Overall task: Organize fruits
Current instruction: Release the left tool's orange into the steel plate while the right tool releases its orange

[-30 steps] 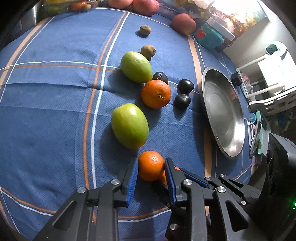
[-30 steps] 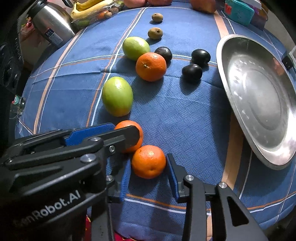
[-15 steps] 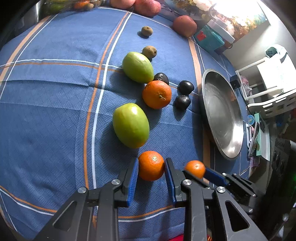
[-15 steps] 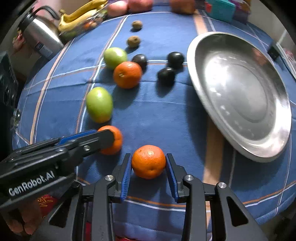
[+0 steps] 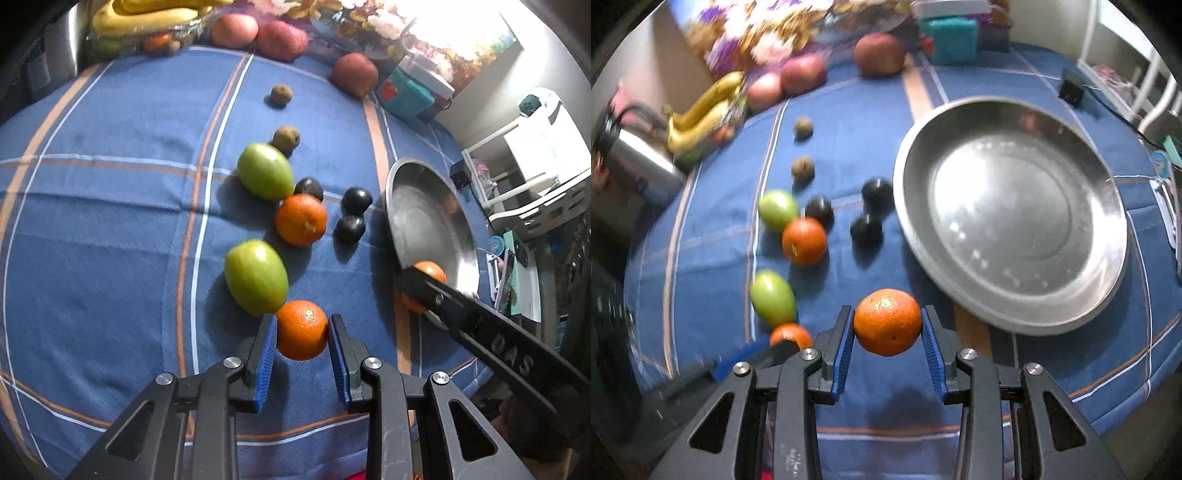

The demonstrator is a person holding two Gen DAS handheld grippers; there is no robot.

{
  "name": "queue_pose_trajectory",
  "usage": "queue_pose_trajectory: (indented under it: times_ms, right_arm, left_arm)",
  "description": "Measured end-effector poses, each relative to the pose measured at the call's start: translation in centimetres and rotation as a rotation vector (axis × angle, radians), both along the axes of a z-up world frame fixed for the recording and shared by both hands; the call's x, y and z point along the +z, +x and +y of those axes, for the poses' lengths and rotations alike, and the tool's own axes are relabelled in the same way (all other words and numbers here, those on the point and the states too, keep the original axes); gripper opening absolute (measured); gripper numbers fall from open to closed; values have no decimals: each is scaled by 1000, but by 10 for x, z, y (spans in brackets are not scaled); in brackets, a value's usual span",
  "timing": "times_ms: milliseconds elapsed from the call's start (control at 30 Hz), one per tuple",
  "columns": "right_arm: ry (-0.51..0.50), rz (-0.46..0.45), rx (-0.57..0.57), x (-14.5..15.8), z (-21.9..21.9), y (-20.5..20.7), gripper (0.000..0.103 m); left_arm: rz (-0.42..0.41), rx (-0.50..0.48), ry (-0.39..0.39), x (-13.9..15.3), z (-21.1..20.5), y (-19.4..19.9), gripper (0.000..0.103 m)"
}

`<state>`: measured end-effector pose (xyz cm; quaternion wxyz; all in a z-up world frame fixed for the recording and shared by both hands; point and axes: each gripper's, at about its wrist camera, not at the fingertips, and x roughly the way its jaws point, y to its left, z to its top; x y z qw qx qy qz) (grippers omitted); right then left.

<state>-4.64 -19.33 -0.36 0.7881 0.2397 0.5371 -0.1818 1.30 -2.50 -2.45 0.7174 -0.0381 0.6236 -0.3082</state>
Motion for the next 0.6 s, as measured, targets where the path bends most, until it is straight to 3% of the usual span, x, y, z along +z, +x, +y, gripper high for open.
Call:
queue_pose_trajectory:
  times_ms: [267,600]
  right_arm:
    - [-49,-45,-97,17,-14,8,38]
    - [-131,-34,-189,30,-70,14,38]
  left_arm:
    - [-94,-25,70,21,-29,18,30]
    - [-148,-62,111,26,-87,36,30]
